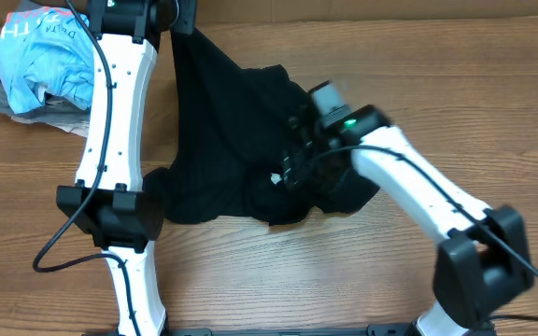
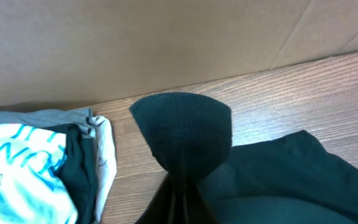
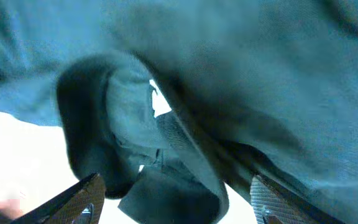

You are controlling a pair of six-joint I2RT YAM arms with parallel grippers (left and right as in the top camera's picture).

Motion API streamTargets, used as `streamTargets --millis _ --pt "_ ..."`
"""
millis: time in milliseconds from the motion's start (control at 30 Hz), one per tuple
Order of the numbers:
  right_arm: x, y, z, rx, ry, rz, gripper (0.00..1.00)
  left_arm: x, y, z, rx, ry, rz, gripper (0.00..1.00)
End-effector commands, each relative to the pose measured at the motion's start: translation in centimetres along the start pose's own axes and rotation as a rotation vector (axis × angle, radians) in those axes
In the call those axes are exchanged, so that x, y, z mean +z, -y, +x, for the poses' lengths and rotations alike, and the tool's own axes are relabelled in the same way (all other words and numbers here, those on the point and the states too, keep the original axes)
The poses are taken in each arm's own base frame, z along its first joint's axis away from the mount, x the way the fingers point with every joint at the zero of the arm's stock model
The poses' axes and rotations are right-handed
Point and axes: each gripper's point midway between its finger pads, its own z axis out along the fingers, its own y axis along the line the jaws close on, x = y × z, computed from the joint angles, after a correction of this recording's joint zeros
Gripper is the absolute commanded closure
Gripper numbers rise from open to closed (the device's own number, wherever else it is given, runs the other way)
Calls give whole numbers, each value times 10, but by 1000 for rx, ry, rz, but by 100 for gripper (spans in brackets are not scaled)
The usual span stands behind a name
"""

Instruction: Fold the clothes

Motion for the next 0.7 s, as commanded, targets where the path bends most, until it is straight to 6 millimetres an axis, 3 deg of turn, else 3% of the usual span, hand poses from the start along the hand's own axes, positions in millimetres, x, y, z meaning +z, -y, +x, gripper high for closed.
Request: streamTargets --millis 0,200,233,267,300,433,500,667 --pt "25 25 5 -8 -35 156 22 -2 3 -3 -17 11 16 96" --pt "39 50 8 53 -62 263 25 -2 1 -1 -10 3 4 96" --pt "39 51 8 57 -63 265 42 -2 -1 -1 -10 2 -5 96" --pt "39 52 8 59 -65 266 75 -2 -3 -1 -11 1 -14 96" --pt "38 54 9 64 -70 269 96 -2 -5 0 -10 -2 -23 96" --pt "32 73 11 116 -92 283 96 -4 -8 8 -18 -35 -25 96" --pt "26 93 10 173 -99 292 96 -7 -10 17 -35 -70 -27 96" --pt "-2 170 -6 334 -63 299 96 -13 -14 44 -116 -178 -32 96"
